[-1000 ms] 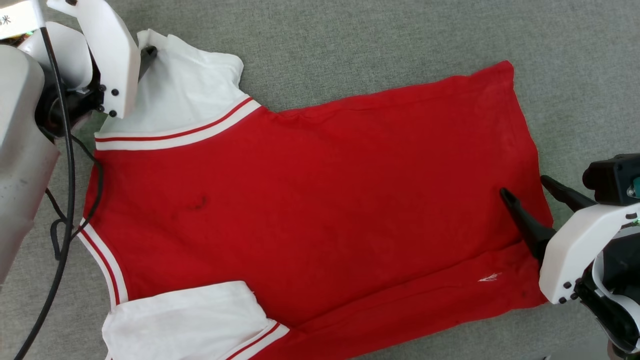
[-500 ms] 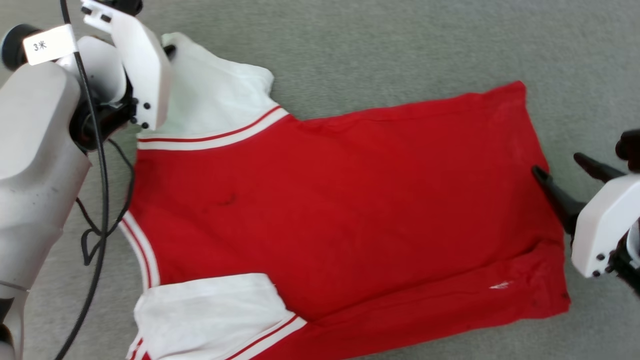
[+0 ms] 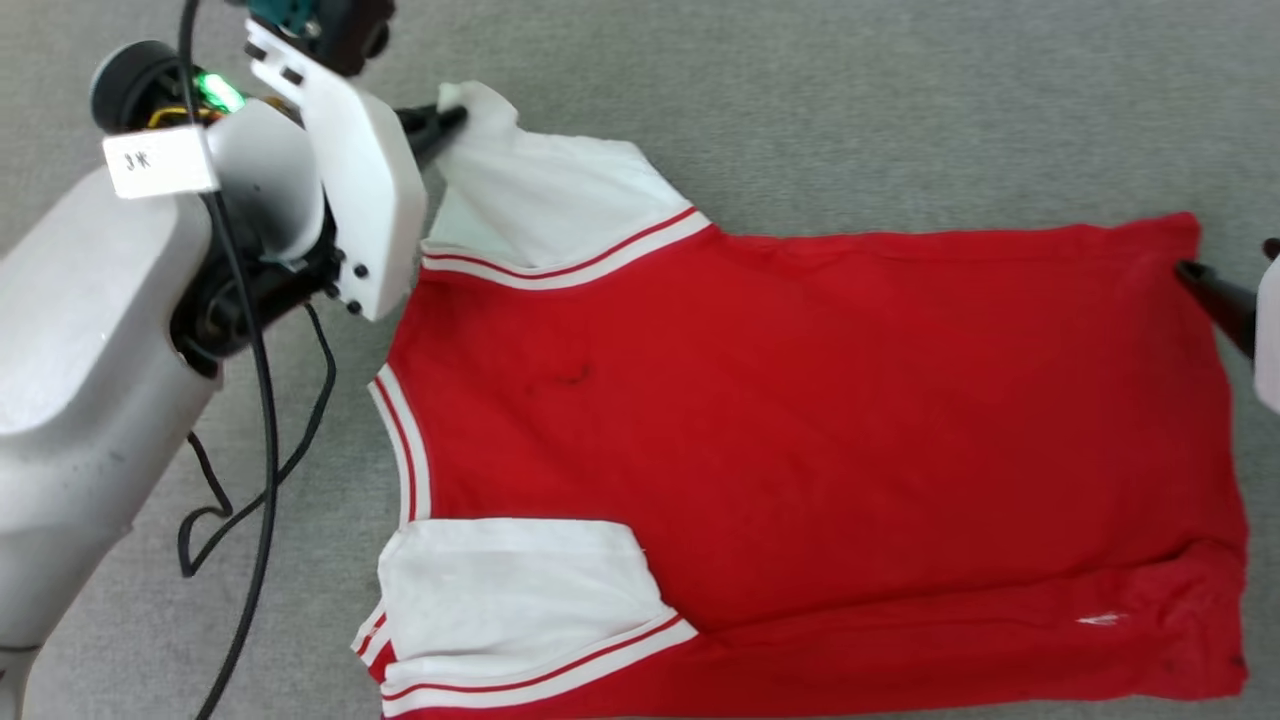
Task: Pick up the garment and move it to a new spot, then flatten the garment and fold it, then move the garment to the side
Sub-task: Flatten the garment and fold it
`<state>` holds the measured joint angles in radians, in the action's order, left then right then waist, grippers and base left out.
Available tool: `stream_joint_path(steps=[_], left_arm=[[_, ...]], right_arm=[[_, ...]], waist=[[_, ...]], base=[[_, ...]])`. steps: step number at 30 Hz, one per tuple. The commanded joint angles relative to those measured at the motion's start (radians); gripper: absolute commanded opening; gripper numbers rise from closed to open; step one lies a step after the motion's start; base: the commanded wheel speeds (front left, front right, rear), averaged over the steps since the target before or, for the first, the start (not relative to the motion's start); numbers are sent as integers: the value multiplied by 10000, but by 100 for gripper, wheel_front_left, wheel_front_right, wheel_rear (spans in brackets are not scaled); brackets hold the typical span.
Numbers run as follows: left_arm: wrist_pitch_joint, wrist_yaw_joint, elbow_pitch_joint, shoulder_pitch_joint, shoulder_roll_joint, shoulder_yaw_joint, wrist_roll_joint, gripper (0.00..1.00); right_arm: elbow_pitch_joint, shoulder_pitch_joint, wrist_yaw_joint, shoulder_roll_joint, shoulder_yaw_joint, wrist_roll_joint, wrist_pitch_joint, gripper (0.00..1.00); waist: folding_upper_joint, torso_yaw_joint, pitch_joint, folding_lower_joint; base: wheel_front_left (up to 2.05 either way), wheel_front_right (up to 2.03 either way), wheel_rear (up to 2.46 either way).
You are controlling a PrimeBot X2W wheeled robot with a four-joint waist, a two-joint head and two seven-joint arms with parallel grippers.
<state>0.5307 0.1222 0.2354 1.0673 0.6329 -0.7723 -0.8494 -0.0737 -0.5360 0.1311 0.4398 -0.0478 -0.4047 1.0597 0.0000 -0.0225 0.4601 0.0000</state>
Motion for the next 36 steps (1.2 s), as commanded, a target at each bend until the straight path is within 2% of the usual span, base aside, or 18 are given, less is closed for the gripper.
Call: stream_joint_path(steps=[1, 9, 19, 20, 21, 22, 28, 31, 36], left_arm=[[10, -64, -320, -144, 48, -9, -10, 0], [-49, -360, -1818, -482, 152, -45, -17, 0], [-73, -632, -2631, -720, 376, -29, 70, 0], [-84, -649, -2626, -763, 386, -23, 65, 0], [-119, -679, -2606, -800, 404, -25, 86, 0], [-214, -720, -2506, -912, 426, -55, 76, 0], [-522, -847, -2229, -1326, 471, -26, 2, 0], [-695, -895, -2099, -1617, 489, -20, -90, 0], [-950, -1002, -1964, -2203, 556, -71, -254, 0]], right_arm=[[328, -282, -9, 120, 19, 37, 192, 100], [2183, -1283, -9, 290, 264, 508, 287, 100], [3725, -1112, 10, 29, 1602, 227, -96, 100], [3877, -1020, 17, -5, 1795, 110, -31, 77], [3981, -942, 36, -4, 1969, 32, -30, 27], [4163, -923, 44, 68, 2145, -171, -435, 0], [4467, -1130, 2, 288, 1828, -399, -1816, 0], [4628, -1057, -7, 181, 1519, -794, -2399, 0], [4656, -642, -9, 388, 1364, -1077, -3174, 0]], waist=[[0, 212, 170, 0], [0, 642, 462, 0], [0, 884, 644, 0], [0, 892, 633, 0], [0, 898, 611, 0], [0, 892, 485, 0], [0, 811, -87, 0], [0, 752, -495, 0], [0, 672, -1184, 0]], base=[[0, 0, 0], [0, 0, 0], [0, 0, 0], [0, 0, 0], [0, 0, 0], [0, 0, 0], [0, 0, 0], [0, 0, 0], [0, 0, 0]])
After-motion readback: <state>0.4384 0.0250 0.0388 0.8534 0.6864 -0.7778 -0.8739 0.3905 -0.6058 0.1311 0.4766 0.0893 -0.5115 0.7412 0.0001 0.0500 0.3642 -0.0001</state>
